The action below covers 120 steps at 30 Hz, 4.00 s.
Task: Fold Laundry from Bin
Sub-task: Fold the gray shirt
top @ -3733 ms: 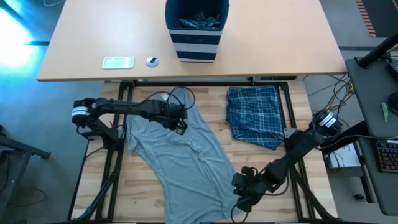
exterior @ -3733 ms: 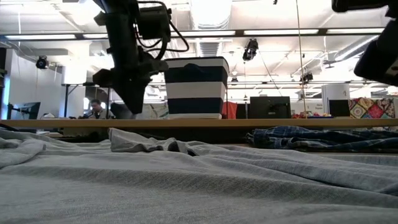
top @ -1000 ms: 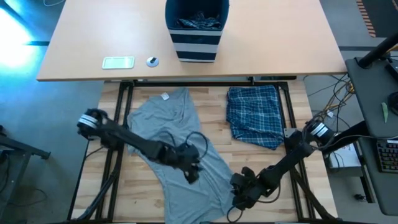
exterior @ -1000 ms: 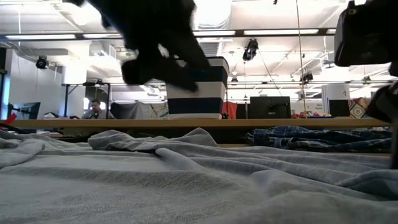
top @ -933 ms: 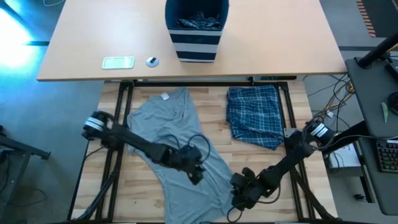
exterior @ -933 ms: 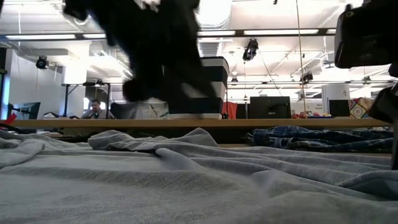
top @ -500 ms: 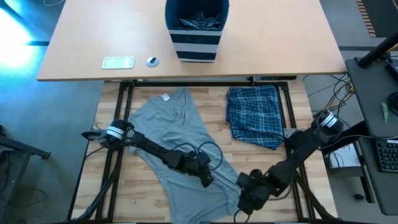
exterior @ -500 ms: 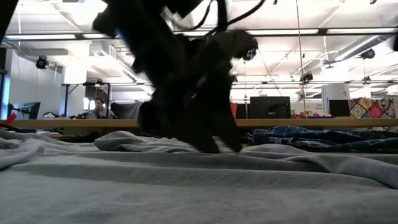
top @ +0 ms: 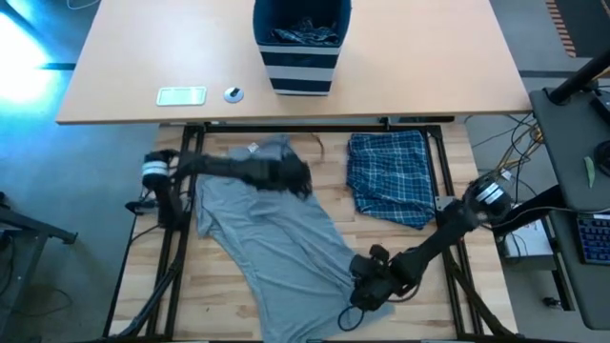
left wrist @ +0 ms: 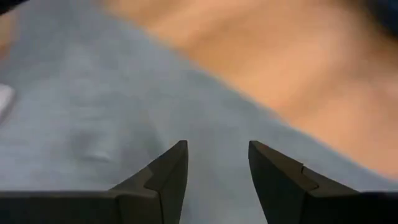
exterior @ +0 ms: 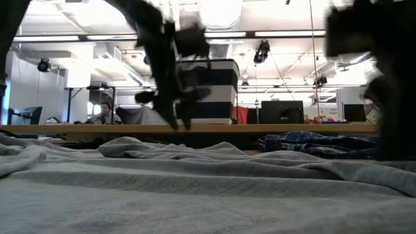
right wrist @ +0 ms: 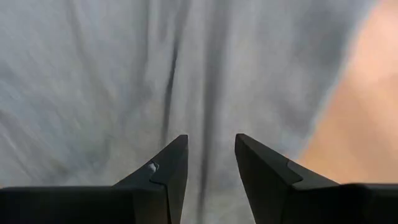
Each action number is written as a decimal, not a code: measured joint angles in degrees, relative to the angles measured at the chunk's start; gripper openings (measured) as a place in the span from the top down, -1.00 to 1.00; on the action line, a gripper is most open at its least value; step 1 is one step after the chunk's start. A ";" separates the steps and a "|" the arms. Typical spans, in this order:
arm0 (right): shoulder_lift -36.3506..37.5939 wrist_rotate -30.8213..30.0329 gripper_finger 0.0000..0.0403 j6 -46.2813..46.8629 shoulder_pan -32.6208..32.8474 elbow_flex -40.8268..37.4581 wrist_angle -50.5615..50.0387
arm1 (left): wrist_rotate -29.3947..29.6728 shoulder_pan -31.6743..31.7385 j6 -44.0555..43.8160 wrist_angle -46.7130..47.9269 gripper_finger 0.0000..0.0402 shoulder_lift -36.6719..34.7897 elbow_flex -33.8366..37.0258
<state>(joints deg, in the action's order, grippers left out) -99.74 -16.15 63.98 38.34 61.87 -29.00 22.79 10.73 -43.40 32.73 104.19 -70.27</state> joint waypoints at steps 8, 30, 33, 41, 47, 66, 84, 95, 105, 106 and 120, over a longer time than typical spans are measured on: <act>-6.84 7.64 0.35 8.76 0.30 2.61 2.94 | -6.59 18.62 10.13 -10.45 0.23 2.06 4.51; 3.39 2.73 0.35 15.53 -0.87 8.20 -13.86 | -9.02 30.67 23.17 0.32 0.23 11.79 -18.39; 2.82 2.65 0.35 15.55 -0.87 8.17 -13.79 | -17.80 30.55 22.15 0.69 0.23 12.68 -18.85; 2.23 2.66 0.35 15.52 -0.43 8.15 -11.45 | -22.05 29.28 19.98 -0.33 0.23 15.51 -17.53; -1.18 4.23 0.35 14.34 0.31 7.45 -5.67 | -15.49 30.37 19.70 -1.98 0.23 18.02 -17.23; 2.05 5.71 0.35 17.05 0.20 3.12 -8.06 | -10.72 32.44 23.87 6.95 0.24 14.65 -25.79; -9.39 1.26 0.35 15.46 13.04 5.32 5.25 | -11.36 5.22 13.21 18.80 0.23 -19.08 -1.85; -7.19 -5.14 0.35 7.11 14.11 17.65 -9.16 | -10.61 -28.48 -5.44 18.45 0.23 -34.79 14.58; -7.26 -14.89 0.35 4.40 10.73 26.46 -9.79 | -7.80 -34.46 -43.89 43.16 0.06 -41.73 21.25; -7.26 -15.71 0.35 4.42 10.17 26.90 -9.86 | -7.89 -32.55 -43.72 43.07 0.02 -43.29 22.88; -7.26 -18.47 0.35 -2.00 4.07 30.64 -9.78 | -17.39 -3.70 -20.87 39.39 0.11 -41.25 29.28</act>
<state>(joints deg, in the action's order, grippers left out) -107.00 -34.62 61.98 42.41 92.51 -38.78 5.40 7.03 -64.27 72.11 62.94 -40.99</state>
